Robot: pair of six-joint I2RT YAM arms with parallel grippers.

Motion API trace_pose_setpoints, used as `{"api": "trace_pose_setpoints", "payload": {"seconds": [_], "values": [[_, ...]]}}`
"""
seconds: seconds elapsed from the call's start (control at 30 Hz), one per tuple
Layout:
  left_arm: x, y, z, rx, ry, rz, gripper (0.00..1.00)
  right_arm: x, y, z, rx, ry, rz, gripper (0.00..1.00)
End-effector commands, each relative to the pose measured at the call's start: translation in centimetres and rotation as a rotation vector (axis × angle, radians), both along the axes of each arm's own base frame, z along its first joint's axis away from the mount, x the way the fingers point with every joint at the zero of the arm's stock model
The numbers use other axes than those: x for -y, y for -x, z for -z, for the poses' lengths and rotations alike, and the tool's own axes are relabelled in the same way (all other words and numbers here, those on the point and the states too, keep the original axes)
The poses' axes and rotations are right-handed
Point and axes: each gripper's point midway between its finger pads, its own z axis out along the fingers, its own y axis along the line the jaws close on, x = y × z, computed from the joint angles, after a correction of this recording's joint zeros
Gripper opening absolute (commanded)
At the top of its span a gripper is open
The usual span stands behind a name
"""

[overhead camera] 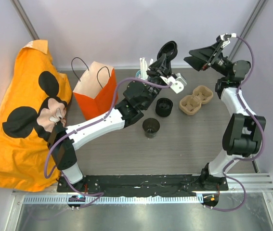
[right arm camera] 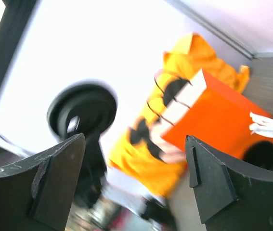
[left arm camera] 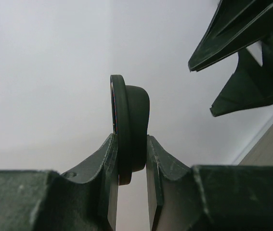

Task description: Pack the takeout coffee

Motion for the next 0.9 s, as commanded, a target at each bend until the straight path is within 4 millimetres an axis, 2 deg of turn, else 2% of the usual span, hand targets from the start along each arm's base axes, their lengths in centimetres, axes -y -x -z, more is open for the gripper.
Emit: {"api": "trace_pose_setpoints", "payload": {"seconds": [0.0, 0.17, 0.2, 0.23, 0.33, 0.5, 0.73, 0.87], "values": [[0.1, 1.7, -3.8, 0.074, 0.163, 0.039, 0.0, 1.3, 5.1, -6.0, 0.207, -0.26, -0.082, 0.9], [0.9, 2.1, -1.4, 0.068, 0.124, 0.075, 0.0, 2.1, 5.7, -6.6, 0.093, -0.384, -0.096, 0.86], [1.1, 2.1, -1.2, 0.074, 0.119, 0.082, 0.0, 2.1, 6.9, -7.4, 0.106, -0.391, -0.1, 0.85], [1.3, 2.3, -1.1, 0.08, 0.116, 0.092, 0.0, 2.2, 7.1, -7.1, 0.088, -0.401, -0.098, 0.84], [2.1, 2.6, -0.6, 0.097, 0.096, 0.12, 0.0, 2.0, 9.2, -8.3, 0.103, -0.429, -0.106, 0.82], [2.6, 2.5, -0.6, 0.112, 0.1, 0.131, 0.0, 1.9, 11.5, -9.6, 0.137, -0.443, -0.114, 0.81], [3.7, 3.4, -1.5, 0.124, 0.122, 0.157, 0.0, 1.8, 12.3, -9.7, 0.151, -0.457, -0.106, 0.79], [4.4, 4.0, -2.6, 0.137, 0.146, 0.172, 0.0, 1.7, 12.2, -8.9, 0.153, -0.449, -0.087, 0.78]]}}
